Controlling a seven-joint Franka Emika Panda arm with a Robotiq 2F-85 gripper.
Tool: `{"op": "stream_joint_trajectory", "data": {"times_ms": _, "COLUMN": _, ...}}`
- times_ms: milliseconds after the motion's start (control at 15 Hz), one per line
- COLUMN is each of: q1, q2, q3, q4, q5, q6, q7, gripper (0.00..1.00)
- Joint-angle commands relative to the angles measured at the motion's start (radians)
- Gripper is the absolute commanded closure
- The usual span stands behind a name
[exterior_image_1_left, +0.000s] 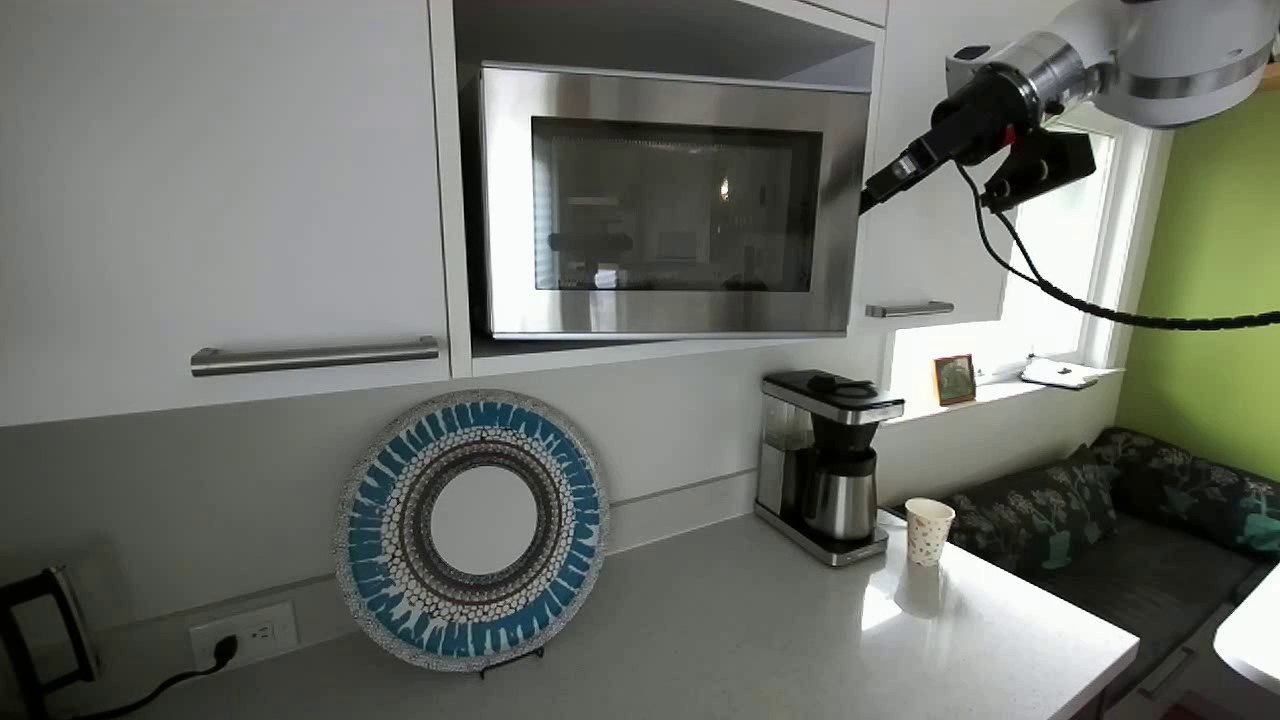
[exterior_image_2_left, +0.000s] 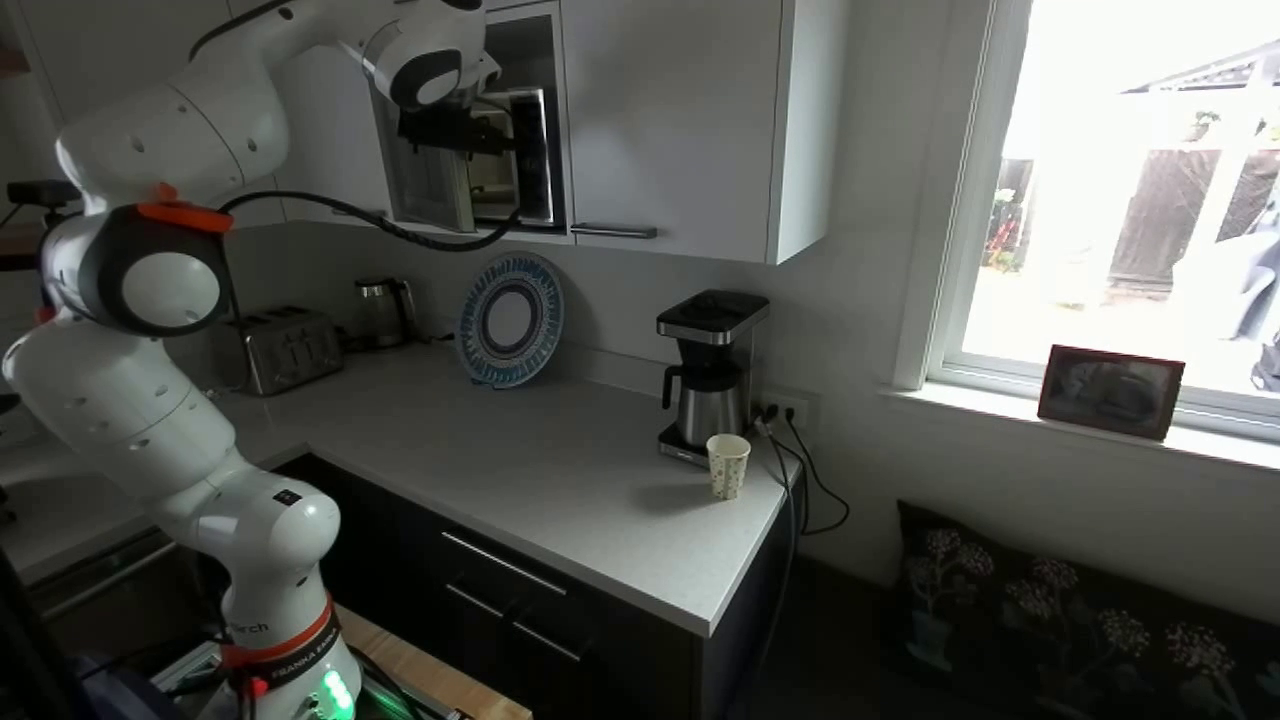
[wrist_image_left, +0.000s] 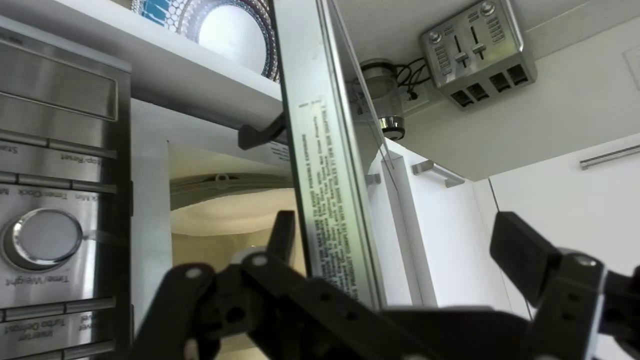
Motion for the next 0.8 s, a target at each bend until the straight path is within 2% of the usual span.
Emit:
{"op": "stream_joint_trajectory", "data": {"times_ms": 0, "q1": -0.011, "q2": 0.014, "q3": 0.019, "q4": -0.005, "q5": 0.043, "q6": -0.012, "q7": -0.042, "gripper": 0.0}}
{"op": "stream_joint_trajectory", "data": {"times_ms": 333, "q1": -0.012, "q2": 0.019, "q3": 0.034, "q4": 0.004, "q5": 0.095, "q6": -0.053, "q7": -0.04, "gripper": 0.0}}
{"op": "stream_joint_trajectory", "data": {"times_ms": 733, "q1": -0.028, "q2": 0.012, "q3": 0.067, "q4": 0.061, "q5": 0.079, "q6": -0.212, "q7": 0.124, "gripper": 0.0}}
